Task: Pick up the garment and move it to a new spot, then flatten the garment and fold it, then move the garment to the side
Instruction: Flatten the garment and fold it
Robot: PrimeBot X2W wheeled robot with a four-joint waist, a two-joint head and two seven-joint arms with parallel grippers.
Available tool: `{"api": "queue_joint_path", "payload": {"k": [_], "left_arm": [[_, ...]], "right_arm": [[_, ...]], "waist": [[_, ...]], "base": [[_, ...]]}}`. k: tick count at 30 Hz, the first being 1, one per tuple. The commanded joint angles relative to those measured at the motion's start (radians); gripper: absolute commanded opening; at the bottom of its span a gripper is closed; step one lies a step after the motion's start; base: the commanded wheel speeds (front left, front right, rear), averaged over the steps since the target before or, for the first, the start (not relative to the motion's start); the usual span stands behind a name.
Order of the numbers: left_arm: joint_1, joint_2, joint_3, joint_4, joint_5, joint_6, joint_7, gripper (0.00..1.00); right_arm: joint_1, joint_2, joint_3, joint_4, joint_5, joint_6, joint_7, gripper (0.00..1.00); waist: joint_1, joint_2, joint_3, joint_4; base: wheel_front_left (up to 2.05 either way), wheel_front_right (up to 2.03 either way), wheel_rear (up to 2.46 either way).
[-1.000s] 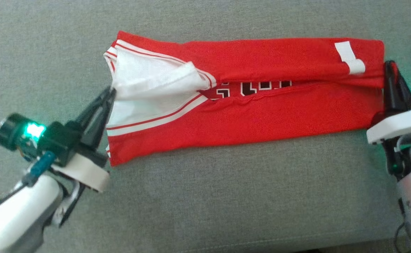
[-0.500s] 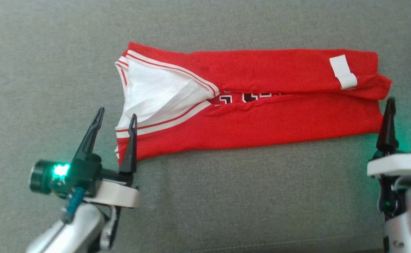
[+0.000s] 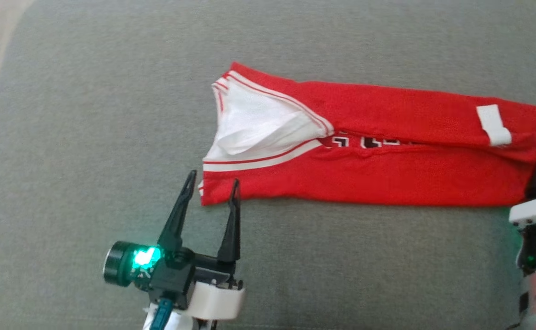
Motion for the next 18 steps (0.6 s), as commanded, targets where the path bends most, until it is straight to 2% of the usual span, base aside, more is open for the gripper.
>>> {"api": "queue_joint_path", "payload": {"k": [1, 5, 9, 10, 11, 12, 13, 14, 15, 18], "left_arm": [[0.002, -0.01, 0.054, -0.02, 0.027, -0.027, -0.009, 1.0], [0.017, -0.041, 0.077, -0.009, 0.061, -0.079, -0.009, 1.0], [0.029, -0.068, 0.112, -0.008, 0.091, -0.107, -0.009, 1.0], [0.033, -0.073, 0.119, -0.007, 0.098, -0.115, -0.009, 1.0], [0.037, -0.078, 0.127, -0.006, 0.103, -0.122, -0.009, 1.0], [0.042, -0.083, 0.135, -0.004, 0.107, -0.129, -0.009, 1.0], [0.042, -0.083, 0.135, -0.004, 0.107, -0.129, -0.009, 1.0], [0.046, -0.087, 0.142, -0.001, 0.112, -0.136, -0.009, 1.0], [0.051, -0.09, 0.149, 0.002, 0.116, -0.142, -0.009, 1.0], [0.062, -0.099, 0.169, 0.009, 0.129, -0.16, -0.009, 1.0]], "right_arm": [[-0.046, -0.036, -0.005, 0.042, -0.002, 0.007, -0.011, 1.0], [-0.077, -0.058, -0.05, 0.159, -0.027, 0.007, -0.011, 1.0], [-0.078, -0.035, -0.028, 0.244, -0.031, 0.007, -0.008, 1.0], [-0.077, -0.031, -0.019, 0.262, -0.03, 0.007, -0.007, 0.96], [-0.076, -0.029, -0.014, 0.28, -0.025, 0.007, -0.005, 0.84], [-0.076, -0.028, -0.007, 0.296, -0.021, 0.007, -0.005, 0.45], [-0.076, -0.028, -0.007, 0.296, -0.021, 0.007, -0.005, 0.45], [-0.076, -0.025, 0.001, 0.31, -0.016, 0.007, -0.005, 0.3], [-0.077, -0.023, 0.008, 0.323, -0.008, 0.007, -0.003, 0.0], [-0.08, -0.029, 0.038, 0.348, 0.014, 0.007, 0.006, 0.0]], "waist": [[0.0001, -0.0001, 0.002, 0.033], [0.0001, -0.0001, 0.004, 0.064], [0.0001, -0.0001, 0.001, 0.078], [0.0001, -0.0001, -0.001, 0.079], [0.0001, -0.0001, -0.003, 0.08], [0.0001, -0.0001, -0.007, 0.081], [0.0001, -0.0001, -0.007, 0.081], [0.0001, -0.0001, -0.011, 0.081], [0.0001, -0.0001, -0.016, 0.08], [0.0001, -0.0001, -0.029, 0.077]], "base": [[0.0, 0.0, 0.0], [0.0, 0.0, 0.0], [0.0, 0.0, 0.0], [0.0, 0.0, 0.0], [0.0, 0.0, 0.0], [0.0, 0.0, 0.0], [0.0, 0.0, 0.0], [0.0, 0.0, 0.0], [0.0, 0.0, 0.0], [0.0, 0.0, 0.0]]}}
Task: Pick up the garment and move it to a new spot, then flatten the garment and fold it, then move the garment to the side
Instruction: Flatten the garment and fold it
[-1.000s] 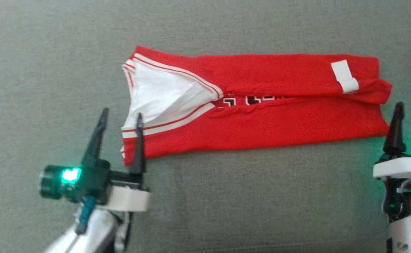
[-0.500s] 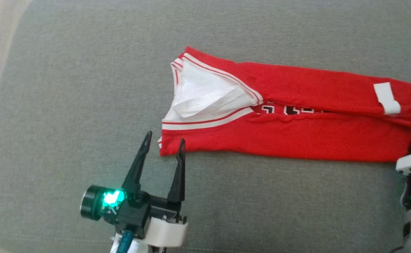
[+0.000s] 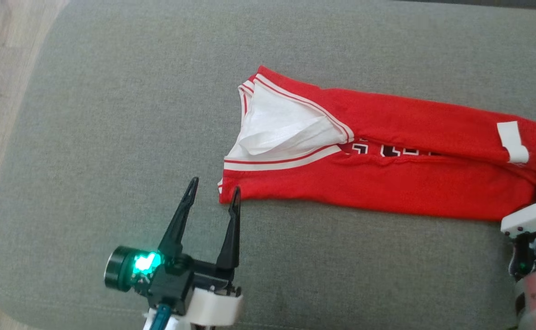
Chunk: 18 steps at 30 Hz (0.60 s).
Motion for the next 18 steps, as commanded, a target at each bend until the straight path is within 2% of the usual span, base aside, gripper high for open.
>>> {"api": "queue_joint_path", "payload": {"k": [1, 7, 15, 18], "left_arm": [[-0.003, -0.006, 0.047, -0.024, 0.012, -0.006, -0.009, 1.0], [0.019, -0.021, 0.081, -0.015, 0.03, -0.034, -0.009, 1.0], [0.041, -0.039, 0.116, -0.013, 0.051, -0.062, -0.009, 1.0], [0.047, -0.045, 0.13, -0.01, 0.056, -0.071, -0.009, 1.0]], "right_arm": [[0.018, 0.018, 0.046, 0.025, 0.014, 0.007, 0.018, 0.0], [0.015, -0.046, 0.069, -0.014, 0.038, 0.007, 0.007, 0.0], [-0.009, -0.174, 0.055, -0.108, 0.044, 0.007, 0.003, 0.0], [-0.036, -0.187, 0.076, -0.163, 0.048, 0.007, 0.017, 0.0]], "waist": [[0.0001, 0.0, -0.009, -0.004], [0.0001, 0.0, -0.045, -0.026], [0.0001, 0.0, -0.073, -0.06], [0.0001, 0.0, -0.083, -0.069]], "base": [[0.0, 0.0, 0.0], [0.0, 0.0, 0.0], [0.0, 0.0, 0.0], [0.0, 0.0, 0.0]]}}
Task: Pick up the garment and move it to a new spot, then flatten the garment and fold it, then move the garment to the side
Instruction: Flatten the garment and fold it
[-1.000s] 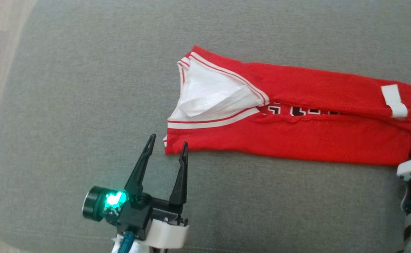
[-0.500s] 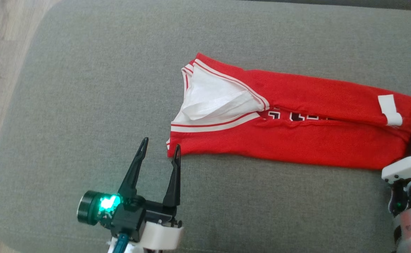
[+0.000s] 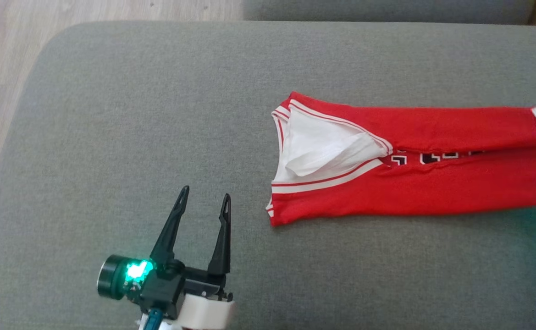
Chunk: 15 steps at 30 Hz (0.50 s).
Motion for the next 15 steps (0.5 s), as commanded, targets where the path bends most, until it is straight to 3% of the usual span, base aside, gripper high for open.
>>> {"api": "queue_joint_path", "payload": {"k": [1, 8, 15], "left_arm": [[-0.011, -0.011, 0.042, -0.028, 0.007, -0.004, -0.009, 1.0], [-0.003, -0.029, 0.059, -0.018, 0.017, -0.025, -0.009, 1.0], [-0.005, -0.042, 0.066, -0.011, 0.03, -0.046, -0.009, 1.0]], "right_arm": [[-0.042, -0.013, 0.041, -0.06, 0.007, 0.007, 0.01, 0.0], [-0.042, 0.114, 0.189, -0.317, 0.028, 0.007, 0.092, 0.0], [-0.006, 0.257, 0.343, -0.508, -0.001, 0.007, 0.164, 0.0]], "waist": [[0.0, 0.0, -0.008, -0.005], [0.0, 0.0, -0.024, 0.0], [0.0, 0.0, -0.016, 0.056]], "base": [[0.0, 0.0, 0.0], [0.0, 0.0, 0.0], [0.0, 0.0, 0.0]]}}
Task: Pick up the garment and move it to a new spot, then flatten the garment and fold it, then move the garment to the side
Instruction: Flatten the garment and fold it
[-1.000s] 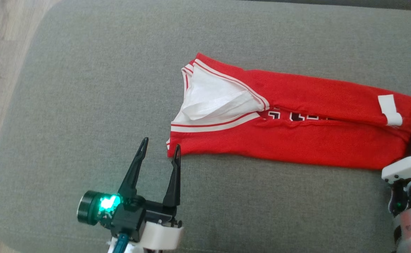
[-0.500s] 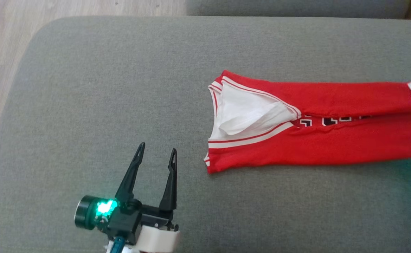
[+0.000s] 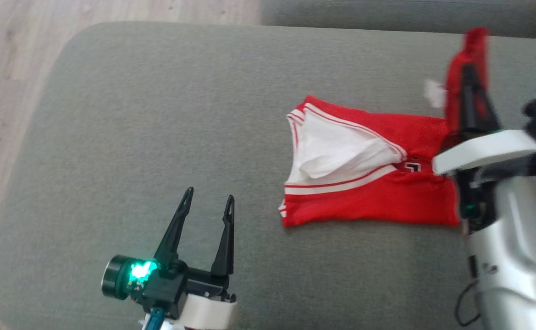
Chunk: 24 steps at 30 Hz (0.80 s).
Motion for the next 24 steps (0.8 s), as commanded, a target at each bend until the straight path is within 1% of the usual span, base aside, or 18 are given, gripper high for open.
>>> {"api": "queue_joint_path", "payload": {"k": [1, 5, 6, 7, 12, 16, 17, 18, 20, 22, 24], "left_arm": [[-0.018, -0.011, 0.038, -0.024, 0.014, -0.007, -0.009, 1.0], [-0.021, -0.019, 0.038, -0.019, 0.018, -0.017, -0.009, 1.0], [-0.021, -0.019, 0.038, -0.019, 0.018, -0.017, -0.009, 1.0], [-0.021, -0.021, 0.039, -0.018, 0.019, -0.018, -0.009, 1.0], [-0.025, -0.029, 0.042, -0.009, 0.024, -0.024, -0.009, 1.0], [-0.025, -0.035, 0.05, -0.004, 0.026, -0.022, -0.009, 1.0], [-0.023, -0.036, 0.053, -0.003, 0.026, -0.021, -0.009, 1.0], [-0.022, -0.037, 0.056, -0.001, 0.027, -0.02, -0.009, 1.0], [-0.018, -0.039, 0.065, 0.001, 0.027, -0.015, -0.009, 1.0], [-0.015, -0.041, 0.075, 0.0, 0.025, -0.009, -0.009, 1.0], [-0.008, -0.043, 0.089, -0.004, 0.024, -0.004, -0.009, 1.0]], "right_arm": [[-0.01, 0.017, 0.047, -0.052, -0.009, 0.007, 0.009, 0.0], [0.0, 0.036, 0.124, -0.051, -0.026, 0.007, 0.017, 0.0], [0.0, 0.036, 0.124, -0.051, -0.026, 0.007, 0.017, 0.0], [0.003, 0.037, 0.152, -0.04, -0.027, 0.007, 0.016, 0.0], [0.003, 0.038, 0.311, 0.035, 0.038, 0.007, -0.015, 0.0], [-0.004, 0.038, 0.433, 0.106, 0.088, 0.007, -0.029, 0.0], [-0.006, 0.038, 0.456, 0.122, 0.099, 0.007, -0.035, 0.36], [-0.009, 0.038, 0.473, 0.135, 0.11, 0.007, -0.046, 1.0], [-0.016, 0.038, 0.495, 0.143, 0.148, 0.007, -0.09, 1.0], [-0.027, 0.038, 0.491, 0.145, 0.178, 0.007, -0.135, 1.0], [-0.043, 0.038, 0.433, 0.148, 0.156, 0.007, -0.171, 1.0]], "waist": [[0.0, 0.0, 0.007, 0.026], [0.0, 0.0, 0.017, 0.071], [0.0, 0.0, 0.017, 0.071], [0.0, 0.0, 0.02, 0.082], [0.0, 0.0, 0.033, 0.126], [0.0, 0.0, 0.033, 0.138], [0.0, 0.0, 0.031, 0.138], [0.0, 0.0, 0.028, 0.136], [0.0, 0.0, 0.02, 0.126], [0.0, 0.0, 0.008, 0.109], [0.0, 0.0, -0.018, 0.069]], "base": [[0.0, 0.0, 0.0], [0.0, 0.0, 0.0], [0.0, 0.0, 0.0], [0.0, 0.0, 0.0], [0.0, 0.0, 0.0], [0.0, 0.0, 0.0], [0.0, 0.0, 0.0], [0.0, 0.0, 0.0], [0.0, 0.0, 0.0], [0.0, 0.0, 0.0], [0.0, 0.0, 0.0]]}}
